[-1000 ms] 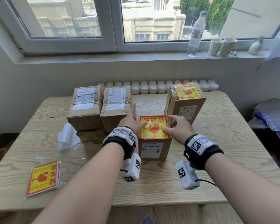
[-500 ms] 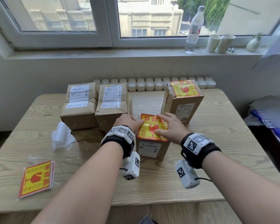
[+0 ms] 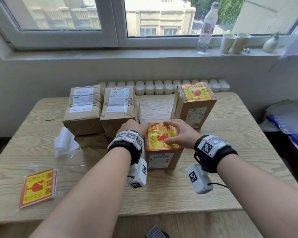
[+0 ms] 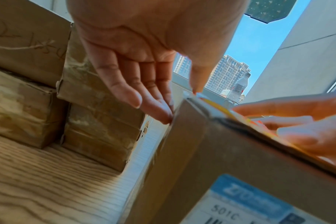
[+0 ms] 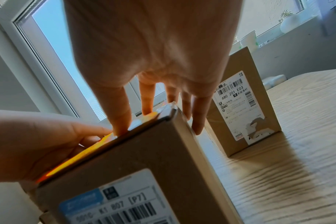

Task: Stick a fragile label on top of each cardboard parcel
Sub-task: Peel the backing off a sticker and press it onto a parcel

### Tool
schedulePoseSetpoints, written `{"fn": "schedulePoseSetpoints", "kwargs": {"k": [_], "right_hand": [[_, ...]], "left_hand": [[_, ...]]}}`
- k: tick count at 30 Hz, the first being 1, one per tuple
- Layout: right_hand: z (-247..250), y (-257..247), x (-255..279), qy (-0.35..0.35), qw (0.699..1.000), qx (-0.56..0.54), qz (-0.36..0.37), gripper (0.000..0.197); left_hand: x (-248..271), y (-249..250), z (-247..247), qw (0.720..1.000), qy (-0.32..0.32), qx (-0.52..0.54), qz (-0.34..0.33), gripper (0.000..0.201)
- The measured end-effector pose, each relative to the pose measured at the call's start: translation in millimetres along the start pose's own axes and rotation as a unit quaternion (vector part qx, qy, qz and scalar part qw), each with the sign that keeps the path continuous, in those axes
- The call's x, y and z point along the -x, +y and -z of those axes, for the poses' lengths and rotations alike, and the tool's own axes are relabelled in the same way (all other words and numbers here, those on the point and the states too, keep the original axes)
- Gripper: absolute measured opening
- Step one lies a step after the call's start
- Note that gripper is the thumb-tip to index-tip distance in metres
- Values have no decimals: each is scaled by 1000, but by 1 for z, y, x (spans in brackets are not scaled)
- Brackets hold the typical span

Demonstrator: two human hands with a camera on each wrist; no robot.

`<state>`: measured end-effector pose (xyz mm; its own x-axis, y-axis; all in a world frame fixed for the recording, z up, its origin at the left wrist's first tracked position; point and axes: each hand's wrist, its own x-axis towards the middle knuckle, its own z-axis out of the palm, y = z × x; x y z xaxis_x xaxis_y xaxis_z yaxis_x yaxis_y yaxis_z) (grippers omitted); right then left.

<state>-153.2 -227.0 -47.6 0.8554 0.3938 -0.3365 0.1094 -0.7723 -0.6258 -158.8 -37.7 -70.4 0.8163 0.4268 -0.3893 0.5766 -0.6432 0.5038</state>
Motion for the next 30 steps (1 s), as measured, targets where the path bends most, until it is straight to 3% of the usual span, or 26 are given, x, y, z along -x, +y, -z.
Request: {"fn": "schedulePoseSetpoints", "kwargs": {"k": [5,8,10,12,15,20,21,25,30], "right_hand": [[-1,2,0,5,1000,-4,-12,77],[1,6,6,-17,1000,2,-13,96],[2,8,10,-30,999,13,-14,111],[2,11,14,-28,999,11,-19,119],[2,12,19,-10,999,-40,-36,120],[5,22,19,60,992,-101,-51,127],[10,24,20,65,990,-115,-55,123],[35,39,30,106,978,-165,-64,74],[56,66,27,154,968,-171,-105,62]], "left_hand": [[0,5,1,1000,-9,-11,-12,58],[10,6,5,999,-32,14,-8,81],[19,3,9,993,-103,45,-25,97],[28,2,12,975,-203,74,-43,101],[35,0,12,960,-266,66,-62,95],[40,7,9,961,-253,86,-75,79],[40,12,7,961,-246,95,-81,79],[39,45,-8,955,-257,115,-94,74],[34,91,-33,950,-275,109,-100,57]]}}
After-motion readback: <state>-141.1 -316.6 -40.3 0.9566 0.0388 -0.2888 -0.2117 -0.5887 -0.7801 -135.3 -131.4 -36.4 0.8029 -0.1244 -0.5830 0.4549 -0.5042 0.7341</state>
